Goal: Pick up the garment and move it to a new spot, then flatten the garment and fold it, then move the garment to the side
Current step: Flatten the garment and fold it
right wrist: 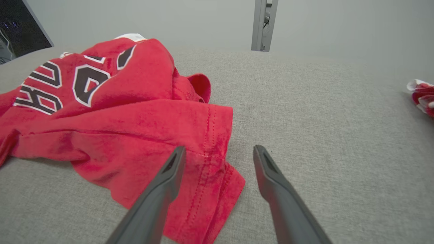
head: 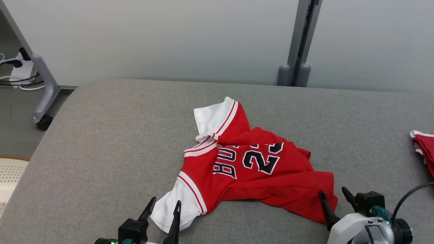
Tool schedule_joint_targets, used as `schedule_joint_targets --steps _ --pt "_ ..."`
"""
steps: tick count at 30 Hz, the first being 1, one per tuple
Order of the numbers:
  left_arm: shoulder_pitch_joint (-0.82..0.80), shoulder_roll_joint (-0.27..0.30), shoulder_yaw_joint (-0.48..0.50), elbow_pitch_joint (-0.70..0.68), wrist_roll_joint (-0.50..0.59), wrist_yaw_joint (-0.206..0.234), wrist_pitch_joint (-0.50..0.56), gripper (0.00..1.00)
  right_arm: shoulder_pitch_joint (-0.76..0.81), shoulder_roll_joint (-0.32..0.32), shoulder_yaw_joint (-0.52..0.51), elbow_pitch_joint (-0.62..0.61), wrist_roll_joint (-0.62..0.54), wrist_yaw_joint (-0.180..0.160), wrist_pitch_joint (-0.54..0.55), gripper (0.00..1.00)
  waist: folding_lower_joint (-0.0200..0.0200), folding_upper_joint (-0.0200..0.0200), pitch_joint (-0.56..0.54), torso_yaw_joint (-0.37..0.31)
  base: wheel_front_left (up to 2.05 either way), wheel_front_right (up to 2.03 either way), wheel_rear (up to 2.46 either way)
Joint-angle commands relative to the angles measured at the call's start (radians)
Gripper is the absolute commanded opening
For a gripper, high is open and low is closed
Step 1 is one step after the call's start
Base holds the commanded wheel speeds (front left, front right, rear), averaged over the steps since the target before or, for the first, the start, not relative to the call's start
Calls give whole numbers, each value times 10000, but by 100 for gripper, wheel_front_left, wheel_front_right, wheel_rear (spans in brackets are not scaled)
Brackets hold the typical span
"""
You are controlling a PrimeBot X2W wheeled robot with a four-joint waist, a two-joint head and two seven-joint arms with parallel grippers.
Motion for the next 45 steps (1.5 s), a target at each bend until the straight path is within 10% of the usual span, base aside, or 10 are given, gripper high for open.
schedule_joint_targets --steps 1,12,15,21,45 --pt "-225 75 48 -55 12 52 5 100 -169 -62 -9 143 16 2 -86 100 -1 0 53 64 0 0 0" --pt "-197 160 29 -122 -37 164 39 100 -809 -61 637 1271 561 2 -345 100 -1 0 180 186 0 0 0" --pt "-176 196 31 -137 -65 212 43 100 -873 -59 851 1360 807 2 -358 49 -1 0 190 139 0 0 0" --pt "-227 261 12 -171 -69 236 57 100 -972 -59 1141 1220 1060 2 -362 0 -1 0 210 28 0 0 0" --pt "-265 49 -269 -89 -196 265 -86 100 -794 -1148 608 -739 630 0 -356 0 -1 0 49 -976 0 0 0"
